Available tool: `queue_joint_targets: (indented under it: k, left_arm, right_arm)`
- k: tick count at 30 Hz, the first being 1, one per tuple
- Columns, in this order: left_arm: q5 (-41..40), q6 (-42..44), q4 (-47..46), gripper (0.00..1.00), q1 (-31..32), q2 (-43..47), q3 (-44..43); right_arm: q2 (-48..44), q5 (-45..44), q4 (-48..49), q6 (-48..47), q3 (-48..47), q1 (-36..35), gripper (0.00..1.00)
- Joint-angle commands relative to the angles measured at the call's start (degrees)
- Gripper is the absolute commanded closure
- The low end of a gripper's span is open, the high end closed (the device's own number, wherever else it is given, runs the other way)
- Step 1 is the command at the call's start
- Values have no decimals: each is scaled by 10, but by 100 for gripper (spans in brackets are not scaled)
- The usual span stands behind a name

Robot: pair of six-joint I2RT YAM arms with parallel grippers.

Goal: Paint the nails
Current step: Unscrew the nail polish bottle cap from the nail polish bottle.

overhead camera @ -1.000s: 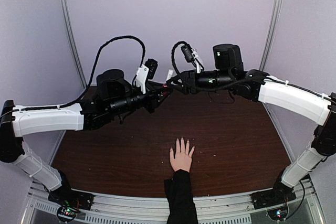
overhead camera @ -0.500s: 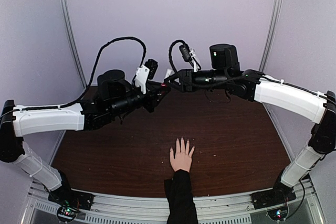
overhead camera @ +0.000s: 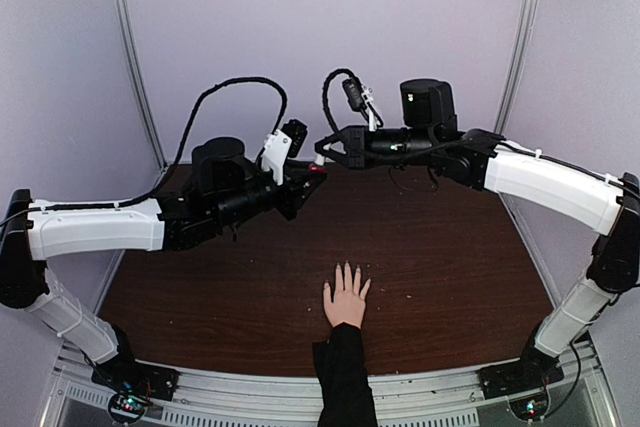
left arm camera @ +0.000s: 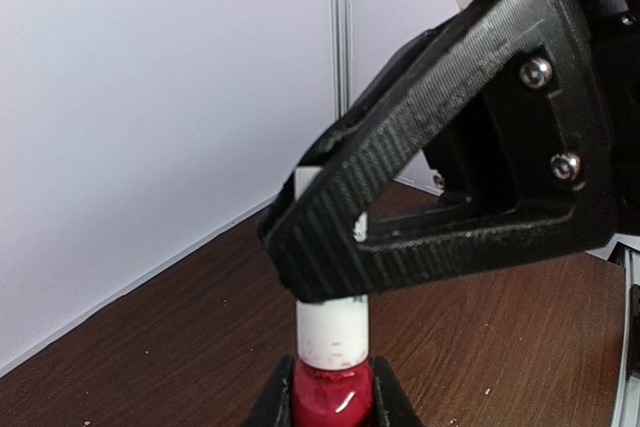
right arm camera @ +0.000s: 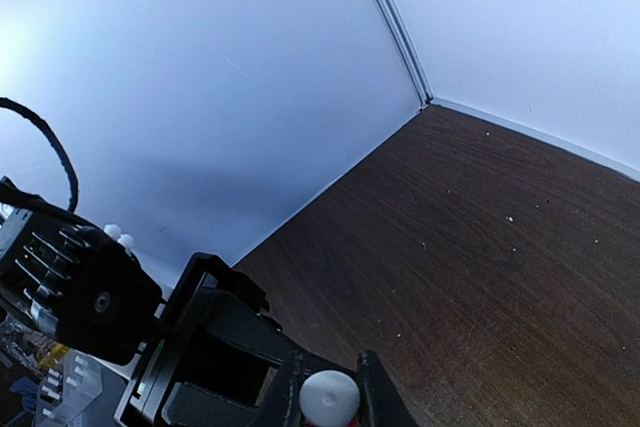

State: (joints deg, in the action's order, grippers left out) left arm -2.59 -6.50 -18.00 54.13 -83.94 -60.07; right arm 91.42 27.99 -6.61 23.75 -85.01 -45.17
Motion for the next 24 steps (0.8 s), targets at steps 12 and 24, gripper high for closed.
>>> queue_joint_targets:
  k: [12,24]
  left_arm:
    - [181,-22,-63,100,-3,23,14]
    - [473,-79,-175,100,-19,-2,13]
  right_arm:
    - [-31,73,46,-72,9,3,97]
    - [-78,236,40,-181,12,2,100]
